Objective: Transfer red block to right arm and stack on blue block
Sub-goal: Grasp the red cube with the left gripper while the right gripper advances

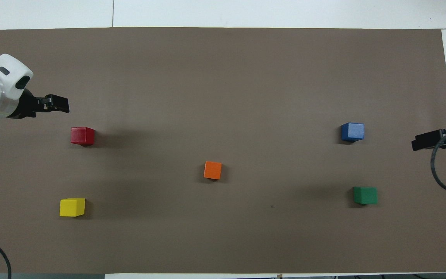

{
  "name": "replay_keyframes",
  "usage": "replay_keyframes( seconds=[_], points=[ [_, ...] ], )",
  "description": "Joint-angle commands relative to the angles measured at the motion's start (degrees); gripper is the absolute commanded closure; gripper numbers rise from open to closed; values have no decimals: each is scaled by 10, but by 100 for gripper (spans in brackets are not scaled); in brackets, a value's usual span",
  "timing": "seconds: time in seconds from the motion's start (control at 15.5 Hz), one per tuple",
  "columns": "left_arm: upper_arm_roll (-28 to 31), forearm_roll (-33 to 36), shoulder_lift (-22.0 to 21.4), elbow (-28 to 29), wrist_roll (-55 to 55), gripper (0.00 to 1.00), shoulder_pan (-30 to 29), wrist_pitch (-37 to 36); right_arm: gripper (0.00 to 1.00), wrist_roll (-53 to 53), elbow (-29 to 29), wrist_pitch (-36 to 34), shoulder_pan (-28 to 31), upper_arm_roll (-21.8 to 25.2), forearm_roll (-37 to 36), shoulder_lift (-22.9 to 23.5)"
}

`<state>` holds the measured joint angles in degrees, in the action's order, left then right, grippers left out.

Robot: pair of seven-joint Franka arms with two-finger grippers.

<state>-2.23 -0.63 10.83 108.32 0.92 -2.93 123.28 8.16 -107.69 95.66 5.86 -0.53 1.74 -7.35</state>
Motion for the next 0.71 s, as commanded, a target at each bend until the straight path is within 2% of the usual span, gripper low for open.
replay_keyframes(
  seconds=[0.0, 0.13, 0.39, 0.65],
  points=[
    [6, 13, -8, 55, -21, 0, 7, 56, 0, 31, -69, 45, 15, -6, 79, -14],
    [7, 12, 12, 69, -45, 0, 5, 77, 0, 52, -87, 60, 24, -6, 145, 0],
    [6, 12, 26, 87, -47, 0, 8, 82, 0, 205, -91, 59, 59, -6, 297, 60],
    [6, 12, 33, 95, -50, 0, 8, 93, 0, 243, -98, 51, 60, -7, 423, 89]
  ],
)
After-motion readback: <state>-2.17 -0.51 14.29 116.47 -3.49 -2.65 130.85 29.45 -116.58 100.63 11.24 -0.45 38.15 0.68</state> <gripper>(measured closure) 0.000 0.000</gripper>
